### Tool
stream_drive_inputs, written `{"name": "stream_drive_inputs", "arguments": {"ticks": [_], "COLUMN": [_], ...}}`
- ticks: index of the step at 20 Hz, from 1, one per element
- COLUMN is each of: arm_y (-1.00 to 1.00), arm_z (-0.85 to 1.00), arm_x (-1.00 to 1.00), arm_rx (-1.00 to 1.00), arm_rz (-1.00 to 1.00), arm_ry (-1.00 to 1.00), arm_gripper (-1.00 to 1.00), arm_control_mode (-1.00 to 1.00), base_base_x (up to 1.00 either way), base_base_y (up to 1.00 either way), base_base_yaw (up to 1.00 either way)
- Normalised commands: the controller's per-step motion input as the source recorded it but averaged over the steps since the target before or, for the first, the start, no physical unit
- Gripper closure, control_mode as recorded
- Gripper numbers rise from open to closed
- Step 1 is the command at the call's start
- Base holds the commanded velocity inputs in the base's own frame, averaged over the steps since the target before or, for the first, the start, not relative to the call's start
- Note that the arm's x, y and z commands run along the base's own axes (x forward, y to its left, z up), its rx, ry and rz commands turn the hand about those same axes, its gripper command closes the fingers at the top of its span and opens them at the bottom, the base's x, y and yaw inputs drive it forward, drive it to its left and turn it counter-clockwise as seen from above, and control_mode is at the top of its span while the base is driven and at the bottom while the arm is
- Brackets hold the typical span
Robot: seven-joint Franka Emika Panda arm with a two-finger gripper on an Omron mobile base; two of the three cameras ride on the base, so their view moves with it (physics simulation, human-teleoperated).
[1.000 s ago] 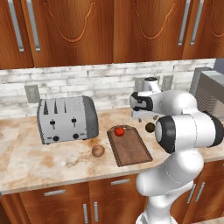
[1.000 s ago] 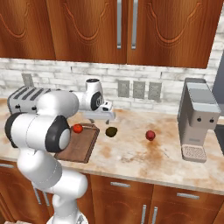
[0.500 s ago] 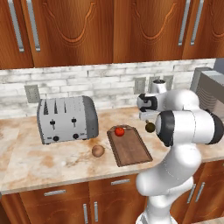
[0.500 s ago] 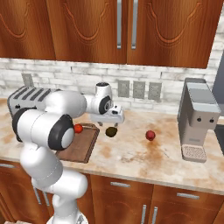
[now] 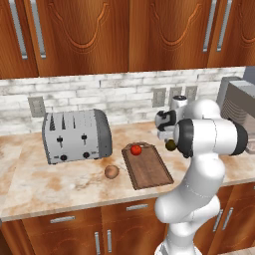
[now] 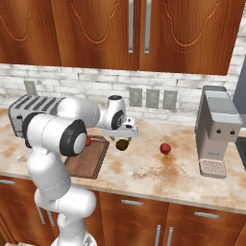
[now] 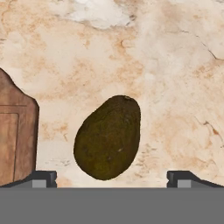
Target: Place the avocado, onion, tomato, and bell pepper on the cutting board.
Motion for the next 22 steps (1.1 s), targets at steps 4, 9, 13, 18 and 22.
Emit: {"name": "stream_drive_inputs", "arguments": {"ticks": [4, 9, 13, 18, 22], "arm_y": [-0.02, -0.01, 0.0, 0.0, 0.0], "arm_z": [-0.17, -0.16, -0.22, -0.26, -0.3], "arm_x": [0.03, 0.0, 0.0, 0.0, 0.01], "arm_rx": [0.0, 0.0, 0.0, 0.0, 0.0], "arm_rz": [0.01, 0.0, 0.0, 0.0, 0.0], "arm_ry": [0.0, 0.0, 0.0, 0.0, -0.01], "arm_gripper": [-1.0, -1.0, -1.0, -1.0, -1.0], "arm_control_mode": [-1.0, -1.0, -1.0, -1.0, -1.0], "base_base_x": [0.0, 0.0, 0.0, 0.0, 0.0], "base_base_y": [0.0, 0.0, 0.0, 0.0, 0.0], "base_base_yaw": [0.0, 0.0, 0.0, 0.0, 0.0]}}
